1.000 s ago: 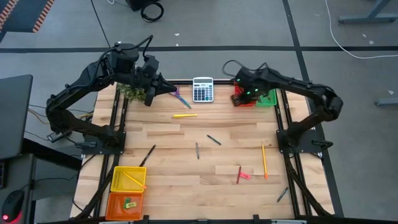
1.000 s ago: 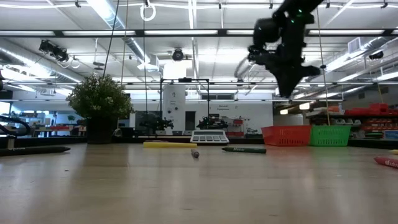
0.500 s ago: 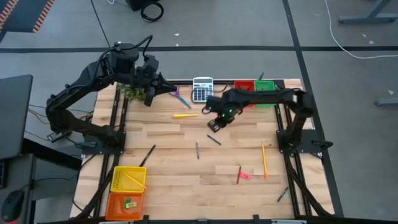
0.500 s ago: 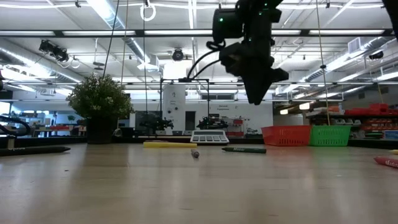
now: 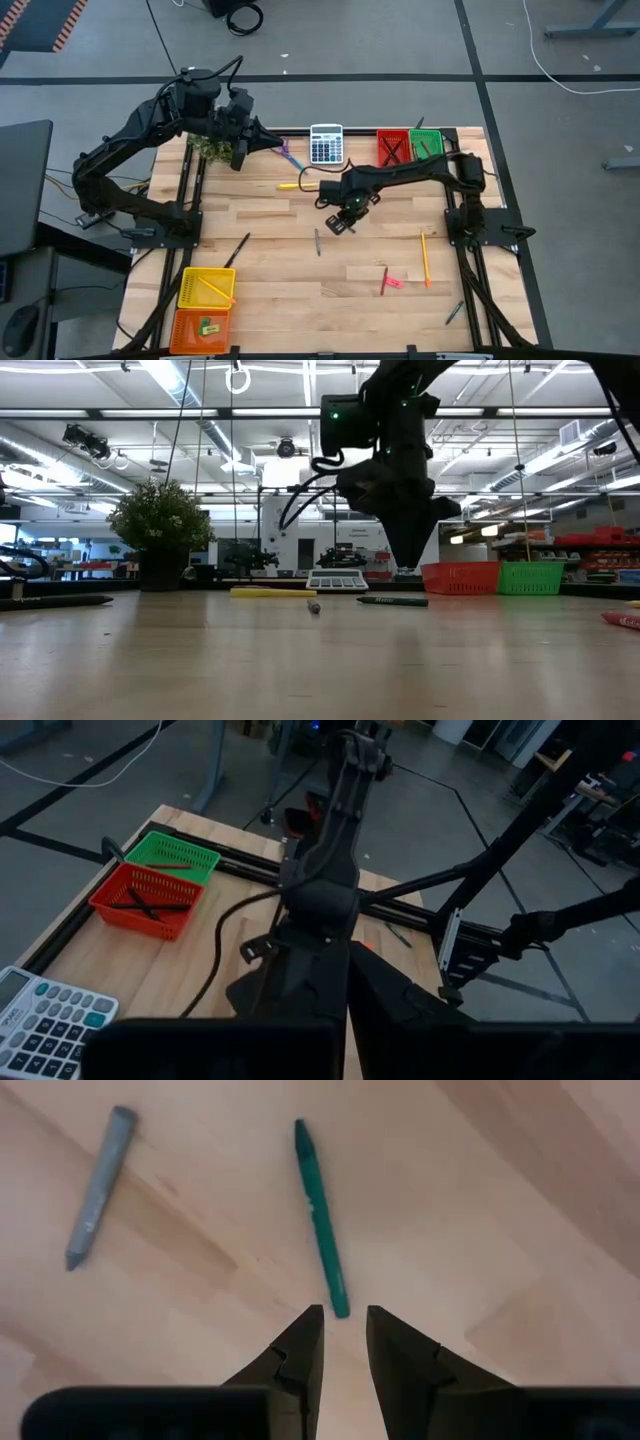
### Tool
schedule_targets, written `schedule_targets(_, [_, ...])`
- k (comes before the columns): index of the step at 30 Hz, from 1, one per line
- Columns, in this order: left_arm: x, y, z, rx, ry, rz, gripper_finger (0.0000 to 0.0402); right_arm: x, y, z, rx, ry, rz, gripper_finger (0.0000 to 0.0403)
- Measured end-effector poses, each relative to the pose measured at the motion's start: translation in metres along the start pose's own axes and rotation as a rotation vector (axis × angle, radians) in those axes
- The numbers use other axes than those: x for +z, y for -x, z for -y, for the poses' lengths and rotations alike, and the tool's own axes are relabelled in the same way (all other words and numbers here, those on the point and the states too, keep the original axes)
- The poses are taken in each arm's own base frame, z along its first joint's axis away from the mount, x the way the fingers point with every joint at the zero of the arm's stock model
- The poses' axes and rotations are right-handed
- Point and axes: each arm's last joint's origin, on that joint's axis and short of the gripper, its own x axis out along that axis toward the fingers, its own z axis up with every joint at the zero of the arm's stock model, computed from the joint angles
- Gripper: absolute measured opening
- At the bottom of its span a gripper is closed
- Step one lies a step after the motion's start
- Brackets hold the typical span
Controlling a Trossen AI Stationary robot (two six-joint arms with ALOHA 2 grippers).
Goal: Sort crayons/erasers/pens/pencils in bins
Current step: Put the top green crayon into the green bin
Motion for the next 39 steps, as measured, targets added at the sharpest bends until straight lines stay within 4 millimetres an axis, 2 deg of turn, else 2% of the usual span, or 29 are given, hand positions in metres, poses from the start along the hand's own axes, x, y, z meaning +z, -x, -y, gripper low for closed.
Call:
schedule_targets(5, [0.001, 0.0, -0.001, 0.023, 0.001, 0.012, 0.0022, 0.005, -0.014, -0.004, 0.0, 0.044, 0.017, 0.0086])
schedule_targets(16, [0.005, 0.0, -0.001, 0.048, 0.059, 0.058, 0.0011, 0.012, -0.029, -0.008, -0.006, 0.132, 0.039, 0.0086])
schedule_targets(39, [0.007, 0.0, 0.0, 0.045, 0.052, 0.074, 0.0021, 0.015, -0.033, -0.01, -0.004, 0.18, 0.074, 0.0086])
